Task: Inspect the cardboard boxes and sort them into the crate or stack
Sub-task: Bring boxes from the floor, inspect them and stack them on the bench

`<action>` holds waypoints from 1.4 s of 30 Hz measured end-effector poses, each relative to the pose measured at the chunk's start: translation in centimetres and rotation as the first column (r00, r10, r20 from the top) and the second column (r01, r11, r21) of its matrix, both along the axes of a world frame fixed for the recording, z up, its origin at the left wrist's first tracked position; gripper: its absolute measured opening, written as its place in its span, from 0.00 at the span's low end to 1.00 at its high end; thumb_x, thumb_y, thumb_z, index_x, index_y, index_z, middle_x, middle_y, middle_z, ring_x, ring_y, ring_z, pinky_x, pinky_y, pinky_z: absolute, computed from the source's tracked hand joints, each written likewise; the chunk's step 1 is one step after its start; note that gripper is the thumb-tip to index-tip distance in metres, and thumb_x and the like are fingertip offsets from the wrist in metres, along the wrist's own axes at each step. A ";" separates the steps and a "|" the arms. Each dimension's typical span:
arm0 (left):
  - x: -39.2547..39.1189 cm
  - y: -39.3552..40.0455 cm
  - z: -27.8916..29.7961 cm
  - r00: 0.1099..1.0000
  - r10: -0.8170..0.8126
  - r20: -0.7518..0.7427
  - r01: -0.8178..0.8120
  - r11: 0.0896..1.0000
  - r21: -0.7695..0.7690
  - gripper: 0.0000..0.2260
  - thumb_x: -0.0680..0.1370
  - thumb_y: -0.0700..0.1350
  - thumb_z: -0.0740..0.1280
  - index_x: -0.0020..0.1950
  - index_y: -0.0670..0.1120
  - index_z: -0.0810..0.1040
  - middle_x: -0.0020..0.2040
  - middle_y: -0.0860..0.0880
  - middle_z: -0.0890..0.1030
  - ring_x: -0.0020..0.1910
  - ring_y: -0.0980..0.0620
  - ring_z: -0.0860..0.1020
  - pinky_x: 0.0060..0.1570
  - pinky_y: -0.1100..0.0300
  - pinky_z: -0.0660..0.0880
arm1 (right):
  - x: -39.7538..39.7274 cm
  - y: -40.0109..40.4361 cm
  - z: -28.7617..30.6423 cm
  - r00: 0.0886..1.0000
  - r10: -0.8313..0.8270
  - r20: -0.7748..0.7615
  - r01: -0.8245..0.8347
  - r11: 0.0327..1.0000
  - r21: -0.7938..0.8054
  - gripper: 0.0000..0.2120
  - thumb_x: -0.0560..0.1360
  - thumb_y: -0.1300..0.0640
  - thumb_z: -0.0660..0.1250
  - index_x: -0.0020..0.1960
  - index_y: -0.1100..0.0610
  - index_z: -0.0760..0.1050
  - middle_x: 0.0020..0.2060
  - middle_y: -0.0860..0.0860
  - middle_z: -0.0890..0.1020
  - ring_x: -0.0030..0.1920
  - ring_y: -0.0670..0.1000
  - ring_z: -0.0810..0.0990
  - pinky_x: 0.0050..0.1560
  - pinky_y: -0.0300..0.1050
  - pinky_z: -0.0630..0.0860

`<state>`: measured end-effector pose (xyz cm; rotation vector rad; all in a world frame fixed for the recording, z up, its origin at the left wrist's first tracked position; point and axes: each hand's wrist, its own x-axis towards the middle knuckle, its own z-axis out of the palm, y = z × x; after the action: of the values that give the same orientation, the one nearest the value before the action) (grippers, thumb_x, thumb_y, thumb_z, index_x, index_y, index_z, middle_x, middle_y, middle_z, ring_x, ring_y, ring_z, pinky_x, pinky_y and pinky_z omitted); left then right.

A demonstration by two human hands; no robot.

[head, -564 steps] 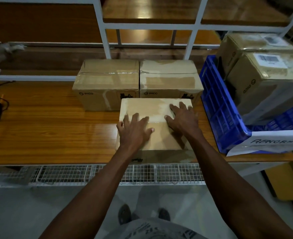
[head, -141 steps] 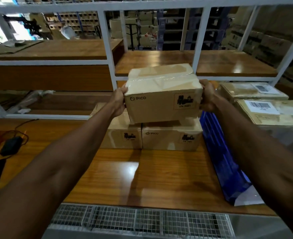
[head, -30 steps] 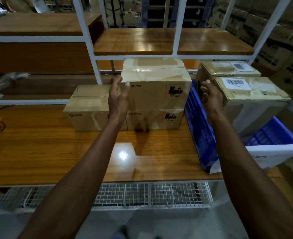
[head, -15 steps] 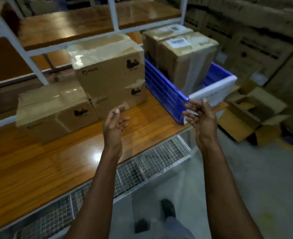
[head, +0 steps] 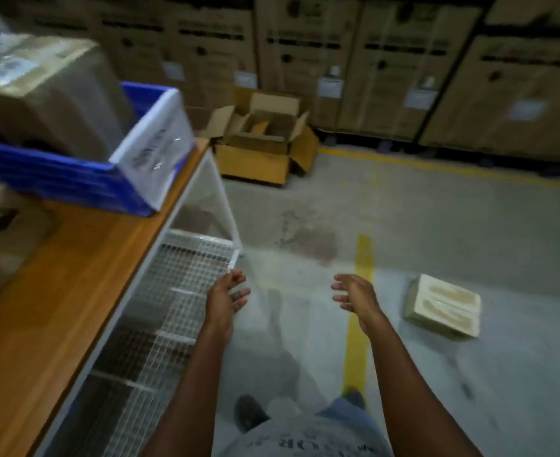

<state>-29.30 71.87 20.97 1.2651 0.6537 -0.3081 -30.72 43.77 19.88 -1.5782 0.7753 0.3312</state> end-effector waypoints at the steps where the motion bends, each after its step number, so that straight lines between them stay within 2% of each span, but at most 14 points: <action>1: -0.1 -2.1 -1.1 0.998 -0.052 -0.041 0.052 0.999 -0.003 0.13 0.85 0.52 0.59 0.58 0.48 0.80 0.61 0.46 0.81 0.49 0.47 0.81 0.50 0.55 0.74 | -1.6 -2.6 -0.9 0.999 -0.024 -0.041 0.022 0.999 -0.029 0.10 0.83 0.54 0.65 0.58 0.58 0.81 0.47 0.54 0.85 0.39 0.54 0.80 0.40 0.45 0.71; 4: -0.5 -9.2 -3.8 0.975 -0.189 -0.121 0.189 0.982 -0.014 0.14 0.85 0.52 0.60 0.61 0.47 0.79 0.61 0.46 0.80 0.49 0.47 0.81 0.49 0.56 0.74 | -7.2 -10.3 -3.2 0.978 -0.145 -0.147 0.134 0.988 -0.082 0.08 0.82 0.54 0.66 0.54 0.57 0.81 0.45 0.54 0.84 0.36 0.53 0.79 0.36 0.43 0.70; 6: -1.1 -14.6 -5.0 0.951 -0.272 -0.144 0.273 0.962 -0.016 0.14 0.85 0.52 0.60 0.63 0.46 0.79 0.61 0.46 0.81 0.49 0.47 0.81 0.49 0.56 0.75 | -10.8 -15.4 -4.2 0.943 -0.257 -0.211 0.247 0.966 -0.072 0.06 0.82 0.54 0.67 0.51 0.54 0.80 0.47 0.55 0.84 0.38 0.54 0.81 0.39 0.44 0.72; 9: -2.2 -22.9 -6.5 0.913 -0.374 -0.162 0.372 0.927 -0.046 0.13 0.85 0.50 0.61 0.63 0.45 0.79 0.61 0.44 0.81 0.51 0.46 0.81 0.51 0.55 0.76 | -15.8 -22.8 -5.8 0.871 -0.400 -0.285 0.399 0.915 -0.067 0.06 0.82 0.53 0.67 0.53 0.55 0.80 0.49 0.55 0.85 0.45 0.58 0.84 0.45 0.47 0.75; 11: -2.8 -27.5 -7.5 0.874 -0.448 -0.187 0.446 0.893 -0.055 0.13 0.85 0.50 0.61 0.63 0.45 0.79 0.62 0.44 0.81 0.51 0.45 0.81 0.51 0.54 0.76 | -18.6 -26.8 -6.4 0.821 -0.470 -0.324 0.473 0.878 -0.075 0.07 0.82 0.53 0.67 0.52 0.57 0.79 0.48 0.56 0.85 0.44 0.58 0.83 0.43 0.46 0.74; 16: -2.9 -37.6 -9.4 0.737 -0.619 -0.271 0.635 0.772 -0.036 0.13 0.85 0.49 0.60 0.64 0.46 0.79 0.61 0.45 0.81 0.53 0.44 0.81 0.57 0.52 0.74 | -23.2 -35.2 -7.2 0.742 -0.560 -0.369 0.562 0.819 -0.114 0.07 0.82 0.54 0.68 0.53 0.58 0.79 0.44 0.56 0.83 0.37 0.55 0.80 0.38 0.43 0.71; 21: -0.1 -45.6 -10.5 0.612 -0.722 -0.324 0.752 0.658 -0.045 0.13 0.84 0.49 0.61 0.65 0.46 0.79 0.60 0.46 0.82 0.51 0.45 0.81 0.50 0.55 0.75 | -23.1 -42.5 -8.1 0.706 -0.590 -0.392 0.597 0.793 -0.118 0.10 0.82 0.52 0.69 0.55 0.59 0.79 0.44 0.56 0.83 0.38 0.55 0.78 0.38 0.43 0.71; 24: 2.8 -50.1 -11.2 0.548 -0.759 -0.352 0.804 0.594 -0.029 0.12 0.84 0.49 0.62 0.62 0.46 0.80 0.57 0.46 0.82 0.47 0.46 0.80 0.46 0.56 0.75 | -21.2 -46.5 -9.1 0.712 -0.574 -0.404 0.579 0.806 -0.125 0.15 0.81 0.49 0.70 0.59 0.60 0.79 0.49 0.57 0.84 0.44 0.55 0.78 0.45 0.47 0.74; 28: 8.4 -56.2 -13.5 0.436 -0.803 -0.407 0.876 0.482 -0.013 0.11 0.84 0.53 0.63 0.58 0.49 0.82 0.52 0.48 0.82 0.45 0.47 0.80 0.45 0.57 0.73 | -16.4 -52.0 -10.5 0.746 -0.497 -0.443 0.463 0.866 -0.191 0.11 0.82 0.49 0.68 0.51 0.57 0.79 0.59 0.61 0.83 0.53 0.57 0.78 0.55 0.51 0.74; 31: 12.6 -60.4 -16.2 0.396 -0.815 -0.424 0.902 0.432 0.010 0.09 0.83 0.52 0.64 0.56 0.49 0.81 0.52 0.48 0.82 0.44 0.48 0.79 0.44 0.57 0.72 | -12.1 -56.0 -12.6 0.771 -0.432 -0.468 0.384 0.901 -0.200 0.14 0.84 0.49 0.65 0.60 0.60 0.80 0.62 0.60 0.82 0.62 0.59 0.80 0.68 0.54 0.74; 34: 15.9 -64.3 -19.5 0.364 -0.804 -0.470 0.918 0.396 0.032 0.09 0.83 0.51 0.64 0.57 0.48 0.80 0.51 0.48 0.81 0.41 0.48 0.78 0.43 0.57 0.71 | -8.1 -59.8 -15.4 0.789 -0.357 -0.501 0.296 0.934 -0.198 0.19 0.85 0.49 0.63 0.66 0.63 0.78 0.63 0.60 0.82 0.62 0.60 0.81 0.68 0.55 0.75; 37: 17.9 -67.4 -23.2 0.357 -0.785 -0.506 0.917 0.398 0.029 0.09 0.83 0.51 0.64 0.57 0.48 0.80 0.48 0.49 0.81 0.39 0.49 0.78 0.42 0.57 0.71 | -4.5 -63.4 -19.2 0.808 -0.282 -0.517 0.200 0.957 -0.210 0.19 0.84 0.49 0.64 0.66 0.62 0.79 0.63 0.60 0.82 0.60 0.60 0.82 0.62 0.50 0.75; 39: 18.8 -69.1 -26.0 0.323 -0.792 -0.519 0.931 0.364 0.024 0.09 0.83 0.51 0.64 0.57 0.47 0.80 0.48 0.49 0.81 0.39 0.49 0.79 0.41 0.58 0.71 | -2.3 -65.6 -22.3 0.811 -0.254 -0.526 0.169 0.964 -0.205 0.19 0.84 0.48 0.65 0.67 0.61 0.79 0.65 0.59 0.81 0.61 0.59 0.82 0.60 0.47 0.75; 42: 20.2 -71.6 -31.5 0.285 -0.803 -0.524 0.952 0.303 0.053 0.08 0.83 0.47 0.66 0.59 0.47 0.80 0.50 0.47 0.82 0.38 0.50 0.79 0.39 0.59 0.71 | 0.2 -68.8 -28.0 0.807 -0.187 -0.559 0.098 0.978 -0.186 0.20 0.85 0.49 0.64 0.69 0.62 0.78 0.67 0.60 0.80 0.65 0.60 0.79 0.65 0.50 0.73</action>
<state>-9.10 0.29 -10.49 1.8915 0.2261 -1.5462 -30.56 -25.00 -8.09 -1.5560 1.4113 0.6718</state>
